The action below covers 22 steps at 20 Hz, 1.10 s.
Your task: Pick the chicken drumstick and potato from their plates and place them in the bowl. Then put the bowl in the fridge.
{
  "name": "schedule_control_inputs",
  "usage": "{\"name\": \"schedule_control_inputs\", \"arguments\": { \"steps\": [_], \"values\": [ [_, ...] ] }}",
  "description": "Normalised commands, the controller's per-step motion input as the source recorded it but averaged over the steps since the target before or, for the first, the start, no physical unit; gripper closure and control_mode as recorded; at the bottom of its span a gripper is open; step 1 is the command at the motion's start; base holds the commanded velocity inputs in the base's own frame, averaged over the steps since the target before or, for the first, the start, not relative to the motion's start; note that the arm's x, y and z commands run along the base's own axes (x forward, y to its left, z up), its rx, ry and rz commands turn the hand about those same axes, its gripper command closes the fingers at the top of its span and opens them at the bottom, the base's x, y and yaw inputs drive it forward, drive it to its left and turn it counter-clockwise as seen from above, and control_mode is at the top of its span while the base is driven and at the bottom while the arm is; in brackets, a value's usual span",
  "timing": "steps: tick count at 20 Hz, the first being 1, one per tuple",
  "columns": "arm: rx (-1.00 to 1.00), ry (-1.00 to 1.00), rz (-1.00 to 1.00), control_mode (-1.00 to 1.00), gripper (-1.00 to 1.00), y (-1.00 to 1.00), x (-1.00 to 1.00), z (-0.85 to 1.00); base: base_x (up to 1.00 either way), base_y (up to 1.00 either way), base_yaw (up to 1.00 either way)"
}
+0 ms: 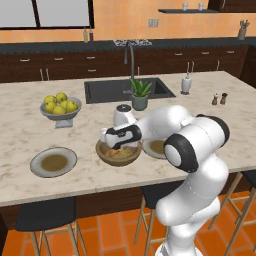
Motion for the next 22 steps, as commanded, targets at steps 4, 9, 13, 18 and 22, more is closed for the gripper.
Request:
{"name": "schedule_control_inputs", "arguments": {
  "steps": [4, 9, 13, 18, 22],
  "values": [
    [0.00, 0.00, 0.00, -1.00, -1.00, -0.16, 0.00, 0.00, 0.00, 0.00, 0.00],
    [0.00, 0.00, 0.00, -1.00, -1.00, 0.00, 0.00, 0.00, 0.00, 0.00, 0.00],
    [0.00, 0.00, 0.00, -1.00, -1.00, 0.00, 0.00, 0.00, 0.00, 0.00, 0.00],
    [0.00, -0.01, 0.00, -1.00, -1.00, 0.01, -0.16, 0.44, 0.00, 0.00, 0.00],
    [-0.05, 0.00, 0.00, -1.00, -1.00, 0.25, -0.40, 0.51, 0.00, 0.00, 0.00]
  ]
}}
